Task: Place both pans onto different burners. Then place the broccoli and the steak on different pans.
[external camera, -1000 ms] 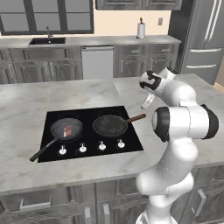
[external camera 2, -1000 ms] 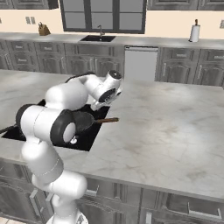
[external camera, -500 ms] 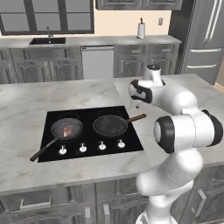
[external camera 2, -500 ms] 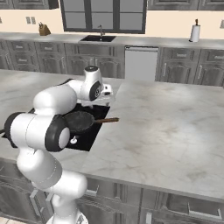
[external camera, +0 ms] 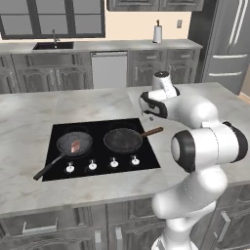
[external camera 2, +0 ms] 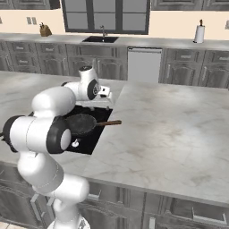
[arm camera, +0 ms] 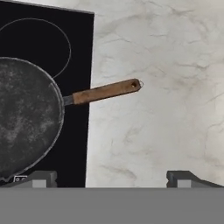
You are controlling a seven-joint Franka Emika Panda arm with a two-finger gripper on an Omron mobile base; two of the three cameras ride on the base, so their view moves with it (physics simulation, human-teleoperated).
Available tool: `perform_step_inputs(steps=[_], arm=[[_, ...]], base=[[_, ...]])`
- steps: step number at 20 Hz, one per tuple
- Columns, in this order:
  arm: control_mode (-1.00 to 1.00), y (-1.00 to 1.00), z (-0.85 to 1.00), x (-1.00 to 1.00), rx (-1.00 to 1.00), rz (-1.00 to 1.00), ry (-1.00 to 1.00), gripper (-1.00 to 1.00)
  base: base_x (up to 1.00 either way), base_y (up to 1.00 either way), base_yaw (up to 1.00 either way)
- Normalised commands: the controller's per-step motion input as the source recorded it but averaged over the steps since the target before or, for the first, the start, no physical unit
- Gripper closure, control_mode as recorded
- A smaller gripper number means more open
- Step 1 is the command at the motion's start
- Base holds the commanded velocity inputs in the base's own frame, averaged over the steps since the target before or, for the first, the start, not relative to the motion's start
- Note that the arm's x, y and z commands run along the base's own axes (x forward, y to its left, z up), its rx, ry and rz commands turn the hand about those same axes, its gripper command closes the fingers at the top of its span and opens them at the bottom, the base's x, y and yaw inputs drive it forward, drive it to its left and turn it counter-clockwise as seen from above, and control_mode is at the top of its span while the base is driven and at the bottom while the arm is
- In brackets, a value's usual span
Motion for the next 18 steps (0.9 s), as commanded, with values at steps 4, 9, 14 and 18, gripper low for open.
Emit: perform_step_inputs(steps=[4, 9, 14, 18], arm=[[-1.0, -0.05, 0.12, -0.26, 0.03, -0.01, 0.0, -1.0], [-1.0, -0.17, 0.03, -0.21, 0.08, 0.0, 0.0, -1.0], [-1.0, -0.04, 0.0, -0.11, 0.05, 0.0, 0.0, -1.0], [-1.0, 0.0, 0.0, -0.24, 0.02, -0.01, 0.0, -1.0]], base=[[0.0, 0.0, 0.0], [0.0, 0.0, 0.0], [0.0, 0.0, 0.0], [0.0, 0.0, 0.0]])
